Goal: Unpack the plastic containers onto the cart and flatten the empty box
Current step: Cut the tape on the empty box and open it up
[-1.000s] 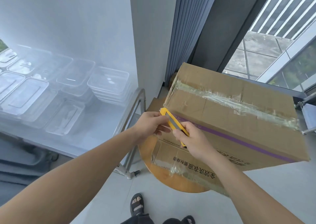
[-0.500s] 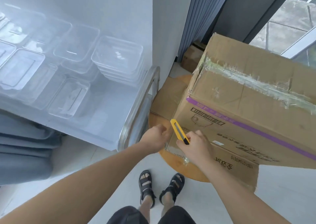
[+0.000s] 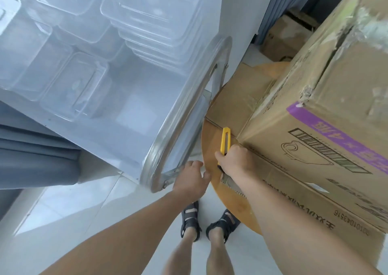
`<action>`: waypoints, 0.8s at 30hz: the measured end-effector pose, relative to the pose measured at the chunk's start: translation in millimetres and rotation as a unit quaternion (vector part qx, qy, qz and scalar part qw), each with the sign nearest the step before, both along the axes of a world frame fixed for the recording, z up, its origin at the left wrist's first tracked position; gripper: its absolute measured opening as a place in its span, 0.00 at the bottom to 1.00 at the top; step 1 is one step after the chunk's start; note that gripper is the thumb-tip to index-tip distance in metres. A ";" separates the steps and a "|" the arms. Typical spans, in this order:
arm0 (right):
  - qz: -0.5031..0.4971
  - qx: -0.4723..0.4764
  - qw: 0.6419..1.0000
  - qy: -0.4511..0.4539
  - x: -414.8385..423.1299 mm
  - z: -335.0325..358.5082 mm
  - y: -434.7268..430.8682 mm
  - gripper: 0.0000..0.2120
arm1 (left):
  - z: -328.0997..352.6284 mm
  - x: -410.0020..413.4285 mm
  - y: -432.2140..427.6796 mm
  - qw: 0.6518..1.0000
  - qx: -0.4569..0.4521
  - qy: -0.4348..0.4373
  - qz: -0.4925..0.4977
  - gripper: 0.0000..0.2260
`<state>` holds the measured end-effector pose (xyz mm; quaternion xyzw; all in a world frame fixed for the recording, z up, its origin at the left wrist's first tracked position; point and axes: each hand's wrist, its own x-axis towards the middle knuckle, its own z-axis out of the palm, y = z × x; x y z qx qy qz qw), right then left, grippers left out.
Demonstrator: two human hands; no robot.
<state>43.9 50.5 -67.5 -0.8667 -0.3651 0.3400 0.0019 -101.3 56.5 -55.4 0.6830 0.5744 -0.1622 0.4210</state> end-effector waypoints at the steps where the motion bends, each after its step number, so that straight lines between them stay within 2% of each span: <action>1: 0.004 0.000 1.000 -0.003 -1.0 -7.6 5.4 0.18 | -5.1 -0.5 1.7 1.000 0.001 0.000 0.003 0.22; 4: 0.006 0.004 1.000 -0.001 -4.7 -24.8 16.9 0.16 | -15.5 -0.9 4.5 1.000 0.002 -0.002 0.014 0.22; 8: 0.027 -0.003 1.000 -0.016 -13.2 -29.5 18.4 0.21 | -17.5 -2.2 4.4 1.000 0.003 -0.011 0.026 0.22; 16: 0.073 -0.070 0.995 -0.013 -21.9 -31.4 2.8 0.23 | -12.9 -6.1 2.6 0.999 -0.001 -0.015 0.038 0.22; 24: 0.018 -0.037 0.999 0.002 -14.5 -18.7 -6.2 0.31 | -5.1 -3.7 1.4 0.999 0.005 -0.024 0.027 0.22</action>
